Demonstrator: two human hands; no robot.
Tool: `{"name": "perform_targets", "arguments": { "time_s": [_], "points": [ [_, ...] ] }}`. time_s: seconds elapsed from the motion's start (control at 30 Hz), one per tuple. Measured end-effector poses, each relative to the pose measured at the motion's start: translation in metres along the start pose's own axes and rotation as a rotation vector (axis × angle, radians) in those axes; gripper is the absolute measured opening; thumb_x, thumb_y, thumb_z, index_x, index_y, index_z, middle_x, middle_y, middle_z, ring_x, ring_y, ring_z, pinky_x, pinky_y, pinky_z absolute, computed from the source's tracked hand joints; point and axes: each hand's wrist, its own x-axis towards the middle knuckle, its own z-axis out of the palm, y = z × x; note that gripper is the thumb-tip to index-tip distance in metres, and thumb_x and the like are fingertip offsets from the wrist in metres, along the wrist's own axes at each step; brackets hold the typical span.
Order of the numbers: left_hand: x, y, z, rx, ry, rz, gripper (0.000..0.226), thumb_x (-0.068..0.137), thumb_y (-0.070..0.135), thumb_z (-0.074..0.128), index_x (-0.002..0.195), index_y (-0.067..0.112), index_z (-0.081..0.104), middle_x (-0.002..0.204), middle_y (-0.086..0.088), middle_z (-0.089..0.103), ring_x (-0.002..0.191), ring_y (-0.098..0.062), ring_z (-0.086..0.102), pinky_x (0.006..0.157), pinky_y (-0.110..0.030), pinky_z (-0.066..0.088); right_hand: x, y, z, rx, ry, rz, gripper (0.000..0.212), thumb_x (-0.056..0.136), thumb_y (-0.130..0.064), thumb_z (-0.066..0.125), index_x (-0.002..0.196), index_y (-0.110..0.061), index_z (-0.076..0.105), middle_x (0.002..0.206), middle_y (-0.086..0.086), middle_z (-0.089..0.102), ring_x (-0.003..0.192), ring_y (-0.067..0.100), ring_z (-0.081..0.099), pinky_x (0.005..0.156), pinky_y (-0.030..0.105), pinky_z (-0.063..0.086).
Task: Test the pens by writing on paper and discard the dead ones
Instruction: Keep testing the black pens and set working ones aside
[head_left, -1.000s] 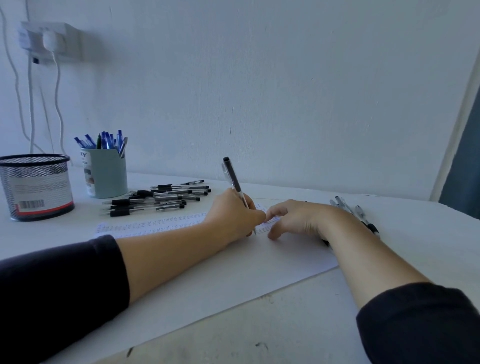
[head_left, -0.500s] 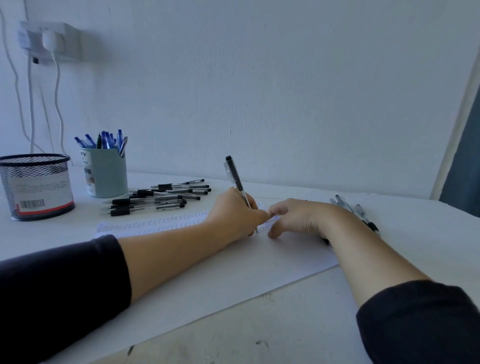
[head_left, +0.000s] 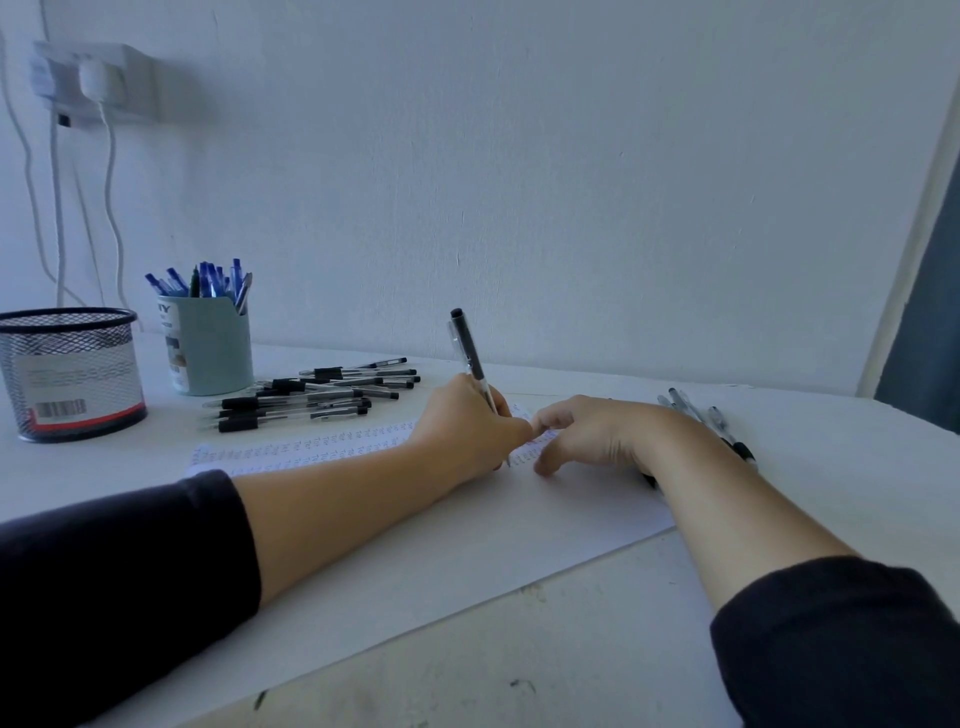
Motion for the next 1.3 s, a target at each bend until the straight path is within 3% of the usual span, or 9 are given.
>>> {"name": "perform_targets", "arguments": {
  "time_s": [0.13, 0.23, 0.33, 0.47, 0.57, 0.7, 0.93, 1.3],
  "points": [
    [0.003, -0.002, -0.001, -0.063, 0.012, -0.032, 0.015, 0.076, 0.012, 0.059, 0.062, 0.01, 0.058, 0.048, -0.001, 0.056, 0.031, -0.005, 0.04, 0.034, -0.013, 0.028, -0.002, -0.002, 0.0, 0.007, 0.003, 0.007, 0.033, 0.084, -0.017, 0.066, 0.114, -0.03, 0.061, 0.13, -0.004, 0.051, 0.114, 0.014, 0.046, 0.087, 0.024, 0.029],
    [0.007, -0.003, -0.01, -0.395, 0.031, -0.127, 0.025, 0.081, 0.014, 0.051, 0.057, 0.009, 0.051, 0.046, -0.006, 0.055, 0.039, -0.014, 0.036, 0.041, -0.019, 0.025, -0.006, -0.002, -0.001, 0.007, 0.009, 0.031, 0.04, 0.085, -0.018, 0.066, 0.122, -0.03, 0.06, 0.136, -0.004, 0.047, 0.121, 0.013, 0.043, 0.09, 0.024, 0.028],
    [0.01, -0.003, -0.021, -0.551, 0.046, -0.191, 0.035, 0.092, 0.028, 0.041, 0.063, 0.01, 0.05, 0.054, -0.007, 0.057, 0.047, -0.016, 0.037, 0.047, -0.024, 0.027, -0.008, -0.005, -0.002, -0.004, 0.004, 0.035, 0.042, 0.084, -0.019, 0.066, 0.124, -0.031, 0.06, 0.138, -0.005, 0.047, 0.116, 0.013, 0.043, 0.092, 0.024, 0.03],
    [0.015, -0.003, -0.027, -0.545, 0.136, -0.191, 0.025, 0.09, 0.018, 0.04, 0.071, 0.008, 0.054, 0.075, -0.006, 0.056, 0.064, -0.018, 0.046, 0.057, -0.029, 0.042, -0.01, -0.006, -0.002, -0.014, 0.007, 0.037, 0.043, 0.084, -0.018, 0.066, 0.125, -0.031, 0.06, 0.138, -0.005, 0.046, 0.122, 0.016, 0.043, 0.093, 0.025, 0.033],
    [0.018, -0.004, -0.033, -0.59, 0.182, -0.146, 0.013, 0.093, 0.01, 0.04, 0.087, 0.009, 0.052, 0.07, -0.009, 0.055, 0.048, -0.017, 0.044, 0.044, -0.024, 0.038, -0.009, -0.005, -0.002, -0.025, 0.011, 0.039, 0.041, 0.083, -0.019, 0.067, 0.122, -0.033, 0.061, 0.139, -0.006, 0.046, 0.126, 0.016, 0.042, 0.101, 0.027, 0.032],
    [0.021, -0.005, -0.035, -0.628, 0.199, -0.12, 0.013, 0.1, 0.02, 0.037, 0.098, 0.01, 0.045, 0.054, -0.009, 0.054, 0.029, -0.014, 0.034, 0.033, -0.018, 0.025, -0.008, -0.004, -0.002, -0.036, 0.01, 0.034, 0.042, 0.084, -0.02, 0.068, 0.122, -0.033, 0.06, 0.141, -0.007, 0.045, 0.129, 0.015, 0.04, 0.102, 0.027, 0.03],
    [0.017, -0.008, -0.032, -0.596, 0.18, -0.115, 0.019, 0.1, 0.02, 0.037, 0.09, 0.009, 0.049, 0.052, -0.007, 0.052, 0.029, -0.015, 0.033, 0.036, -0.019, 0.023, -0.005, -0.002, -0.001, -0.05, 0.029, 0.043, 0.04, 0.081, -0.023, 0.069, 0.118, -0.038, 0.061, 0.138, -0.007, 0.046, 0.128, 0.016, 0.041, 0.106, 0.029, 0.031],
    [0.017, -0.01, -0.031, -0.608, 0.233, -0.146, 0.023, 0.098, 0.019, 0.038, 0.078, 0.011, 0.047, 0.053, -0.005, 0.046, 0.035, -0.015, 0.034, 0.038, -0.019, 0.024, -0.006, -0.006, 0.0, -0.052, 0.038, 0.038, 0.041, 0.082, -0.019, 0.069, 0.119, -0.033, 0.062, 0.137, -0.004, 0.047, 0.126, 0.016, 0.044, 0.098, 0.026, 0.033]
  ]
}}
